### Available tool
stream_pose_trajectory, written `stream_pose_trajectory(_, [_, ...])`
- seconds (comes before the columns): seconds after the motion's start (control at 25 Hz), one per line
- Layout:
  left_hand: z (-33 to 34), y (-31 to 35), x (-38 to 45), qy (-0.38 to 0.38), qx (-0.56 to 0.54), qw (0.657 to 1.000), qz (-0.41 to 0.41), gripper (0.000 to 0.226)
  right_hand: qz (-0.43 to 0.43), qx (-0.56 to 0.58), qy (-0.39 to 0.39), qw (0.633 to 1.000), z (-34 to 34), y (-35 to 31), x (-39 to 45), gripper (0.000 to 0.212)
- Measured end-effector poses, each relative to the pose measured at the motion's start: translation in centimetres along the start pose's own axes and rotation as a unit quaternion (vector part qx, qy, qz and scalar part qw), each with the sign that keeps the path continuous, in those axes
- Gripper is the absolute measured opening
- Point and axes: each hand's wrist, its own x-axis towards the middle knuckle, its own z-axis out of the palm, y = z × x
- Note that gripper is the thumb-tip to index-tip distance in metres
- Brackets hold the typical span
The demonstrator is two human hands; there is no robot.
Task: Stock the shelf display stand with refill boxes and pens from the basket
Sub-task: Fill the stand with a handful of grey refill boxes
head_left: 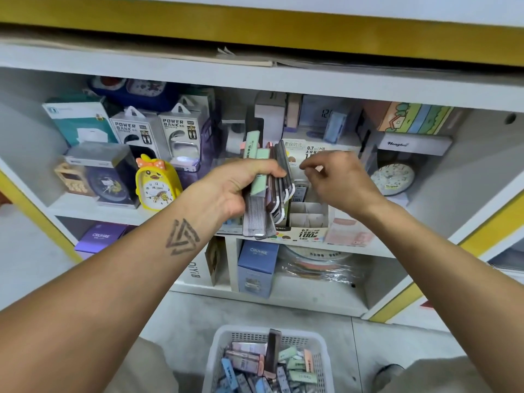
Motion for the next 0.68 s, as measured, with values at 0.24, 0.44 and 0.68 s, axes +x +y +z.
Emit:
stream_pose_trajectory(0.24, [1.0, -0.1, -0.4, -0.006, -0.007, 1.0, 0.023, 0.019, 0.159, 0.444, -0.157, 0.868, -1.6, -2.5, -1.8, 0.022])
stream_pose_trajectory(0.44, [1.3, 0.0, -0.5, 0.004, -0.014, 1.0, 0.028, 0.02, 0.166, 0.419, -0.089, 0.888, -2.1, -2.2, -2.0, 0.033])
stream_pose_trajectory(0.68, [0.5, 0.4, -0.5, 0.033, -0.034, 0.999, 0.026, 0.027, 0.15, 0.336, -0.086, 0.926, -5.0, -0.4, -1.6, 0.025])
